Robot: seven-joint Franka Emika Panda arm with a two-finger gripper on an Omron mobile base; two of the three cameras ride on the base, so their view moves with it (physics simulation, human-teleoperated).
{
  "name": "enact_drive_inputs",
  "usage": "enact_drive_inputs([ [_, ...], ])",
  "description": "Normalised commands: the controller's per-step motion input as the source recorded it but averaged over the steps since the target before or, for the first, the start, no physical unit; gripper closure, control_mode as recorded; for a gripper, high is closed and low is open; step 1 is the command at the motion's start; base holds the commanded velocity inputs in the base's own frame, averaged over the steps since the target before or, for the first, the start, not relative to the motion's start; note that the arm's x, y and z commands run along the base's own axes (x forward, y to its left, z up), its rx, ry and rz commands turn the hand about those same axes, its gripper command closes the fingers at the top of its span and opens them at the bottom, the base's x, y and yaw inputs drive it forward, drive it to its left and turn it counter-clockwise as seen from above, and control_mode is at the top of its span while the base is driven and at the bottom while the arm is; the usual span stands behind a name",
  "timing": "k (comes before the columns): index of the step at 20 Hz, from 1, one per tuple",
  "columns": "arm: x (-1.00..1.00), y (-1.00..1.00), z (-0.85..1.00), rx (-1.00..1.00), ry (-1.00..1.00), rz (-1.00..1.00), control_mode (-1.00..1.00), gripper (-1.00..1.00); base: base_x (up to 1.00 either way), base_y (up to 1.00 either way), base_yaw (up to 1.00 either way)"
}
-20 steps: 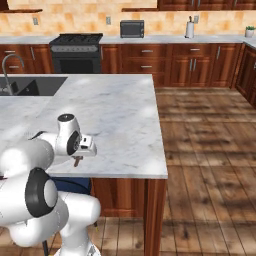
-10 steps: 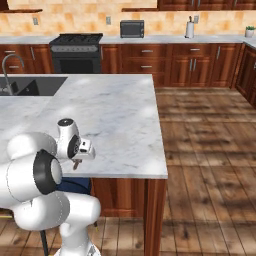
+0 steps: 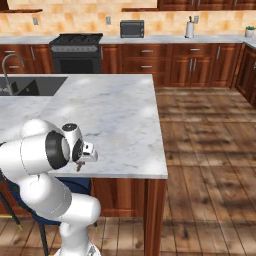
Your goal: Take the fork and place it on the left side of the plate. Then take the spoon and place it on the right side of the plate. Make sure they're directly next to the plate.
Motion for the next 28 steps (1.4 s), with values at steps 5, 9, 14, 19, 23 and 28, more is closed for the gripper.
enact_drive_inputs([
  [5, 0.41, 0.06, -0.16, 0.00, 0.00, 0.00, -1.00, 1.00, 0.00, 0.00, 0.00],
  [9, 0.32, 0.04, -0.22, 0.00, 0.00, 0.00, -1.00, 1.00, 0.00, 0.00, 0.00],
  [14, 0.22, 0.06, -0.35, 0.00, 0.00, 0.00, -1.00, -1.00, 0.00, 0.00, 0.00],
  [19, 0.01, 0.00, 0.00, 0.01, -0.04, 0.00, -1.00, -1.00, 0.00, 0.00, 0.00],
  [23, 0.00, 0.00, 0.57, 0.00, -0.06, 0.00, -1.00, -1.00, 0.00, 0.00, 0.00],
  [28, -0.08, 0.00, 0.96, 0.00, -0.05, 0.00, -1.00, -1.00, 0.00, 0.00, 0.00],
])
